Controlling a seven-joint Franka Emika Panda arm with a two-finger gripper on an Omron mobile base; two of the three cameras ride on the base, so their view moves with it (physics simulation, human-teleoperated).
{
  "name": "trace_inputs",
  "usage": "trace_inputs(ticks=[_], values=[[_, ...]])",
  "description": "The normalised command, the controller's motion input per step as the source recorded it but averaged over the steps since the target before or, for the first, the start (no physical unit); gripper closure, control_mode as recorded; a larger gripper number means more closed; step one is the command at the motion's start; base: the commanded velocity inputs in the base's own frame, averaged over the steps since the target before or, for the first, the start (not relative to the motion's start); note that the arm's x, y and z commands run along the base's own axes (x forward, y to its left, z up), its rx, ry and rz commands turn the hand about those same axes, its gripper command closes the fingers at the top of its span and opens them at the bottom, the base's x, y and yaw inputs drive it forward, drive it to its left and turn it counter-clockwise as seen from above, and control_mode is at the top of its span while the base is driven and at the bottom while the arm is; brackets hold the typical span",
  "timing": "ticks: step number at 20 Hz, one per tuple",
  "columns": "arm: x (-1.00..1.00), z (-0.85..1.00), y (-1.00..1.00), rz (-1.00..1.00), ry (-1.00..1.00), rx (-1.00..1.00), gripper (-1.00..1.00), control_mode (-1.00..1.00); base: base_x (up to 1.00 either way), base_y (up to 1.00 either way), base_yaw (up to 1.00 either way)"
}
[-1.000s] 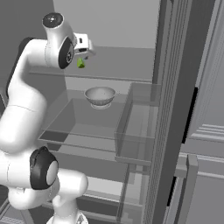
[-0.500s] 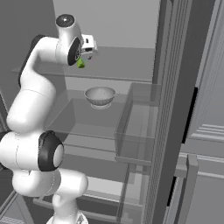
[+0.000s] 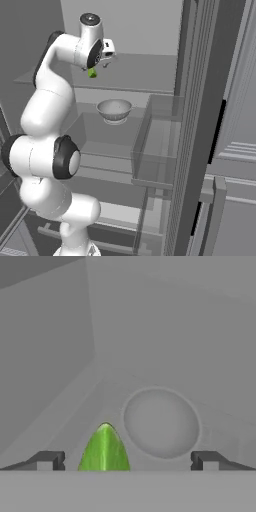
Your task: Grab a lemon wedge from the fridge and one ice cube from the ice bowl, and put them in the glass of lemonade.
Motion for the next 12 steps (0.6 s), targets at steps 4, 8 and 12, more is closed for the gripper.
trace_inputs(ticks=[4,8,12], values=[[-0.08,-0.04,0.02,0.00,0.02,0.00,-1.00,-1.00,0.00,0.00,0.00],[-0.44,0.00,0.00,0.00,-0.01,0.00,-1.00,-1.00,0.00,0.00,0.00],[-0.41,0.00,0.00,0.00,-0.04,0.00,-1.00,-1.00,0.00,0.00,0.00]])
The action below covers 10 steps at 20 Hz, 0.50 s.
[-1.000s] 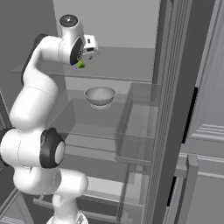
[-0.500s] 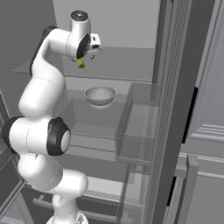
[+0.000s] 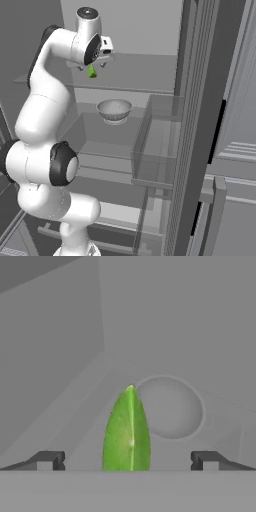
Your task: Grab a lemon wedge from the fridge and one ice cube from the ice bowl, and put them in the glass of lemonade.
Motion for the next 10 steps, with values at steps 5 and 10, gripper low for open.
trace_inputs(ticks=[5,10], values=[[0.23,-0.06,0.02,0.00,-0.01,0.00,-1.00,-1.00,0.00,0.00,0.00],[0.26,-0.24,0.00,0.00,0.02,0.00,-1.00,-1.00,0.00,0.00,0.00]])
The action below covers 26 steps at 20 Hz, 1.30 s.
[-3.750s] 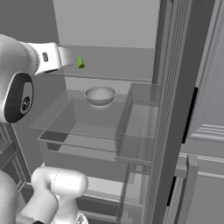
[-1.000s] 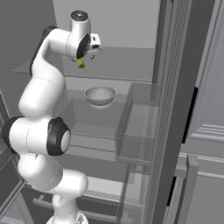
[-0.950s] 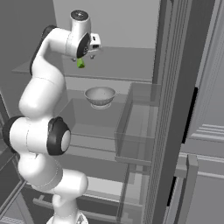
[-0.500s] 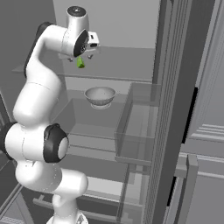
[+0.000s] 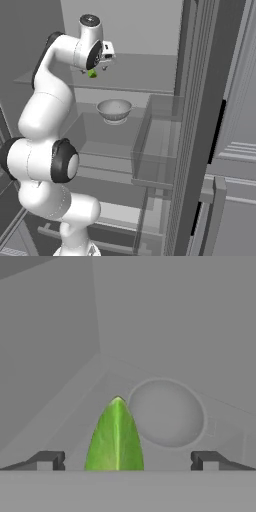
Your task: Grab a lemon wedge from the fridge and one ice cube from the ice bowl, and put them in the glass of lemonade.
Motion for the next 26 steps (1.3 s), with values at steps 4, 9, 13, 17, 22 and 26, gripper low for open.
trace_inputs(ticks=[4,9,13,17,22,26], values=[[0.03,-0.18,0.01,0.00,0.01,0.00,-1.00,-1.00,0.00,0.00,0.00],[-0.01,-0.05,0.01,0.00,0.00,0.00,-1.00,-1.00,0.00,0.00,0.00],[0.00,-0.10,0.07,0.00,0.00,0.00,-1.00,-1.00,0.00,0.00,0.00],[0.00,-0.06,0.08,0.00,0.00,0.00,1.00,-1.00,0.00,0.00,0.00],[0.00,-0.03,0.13,0.00,0.00,0.00,1.00,-1.00,0.00,0.00,0.00],[0.00,0.00,0.13,0.00,0.02,0.00,1.00,-1.00,0.00,0.00,0.00]])
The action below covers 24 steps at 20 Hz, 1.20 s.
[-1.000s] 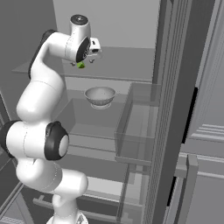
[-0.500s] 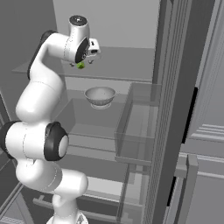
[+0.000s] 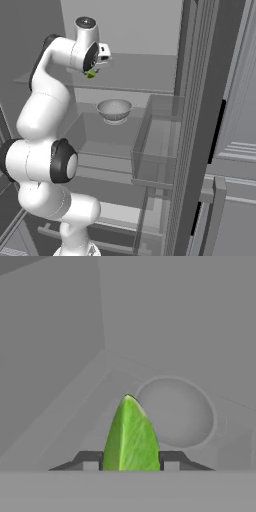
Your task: Grab a lemon wedge from the fridge and one ice cube from the ice bowl, and put them in the glass of lemonade.
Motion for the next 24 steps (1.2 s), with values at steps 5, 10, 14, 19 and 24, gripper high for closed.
trace_inputs(ticks=[5,10,14,19,24], values=[[-0.18,0.10,0.06,0.00,-0.03,0.00,1.00,-1.00,0.00,0.00,0.00],[-0.95,0.30,0.00,0.00,-0.22,0.00,1.00,-1.00,0.00,0.00,0.00],[-1.00,0.26,0.00,-0.03,-0.21,0.00,1.00,-1.00,0.00,0.00,0.00],[-1.00,0.02,0.00,-0.09,-0.04,0.00,1.00,-1.00,0.00,0.00,0.00],[-1.00,0.00,0.00,-0.15,0.10,0.00,1.00,-1.00,0.00,0.00,0.00]])
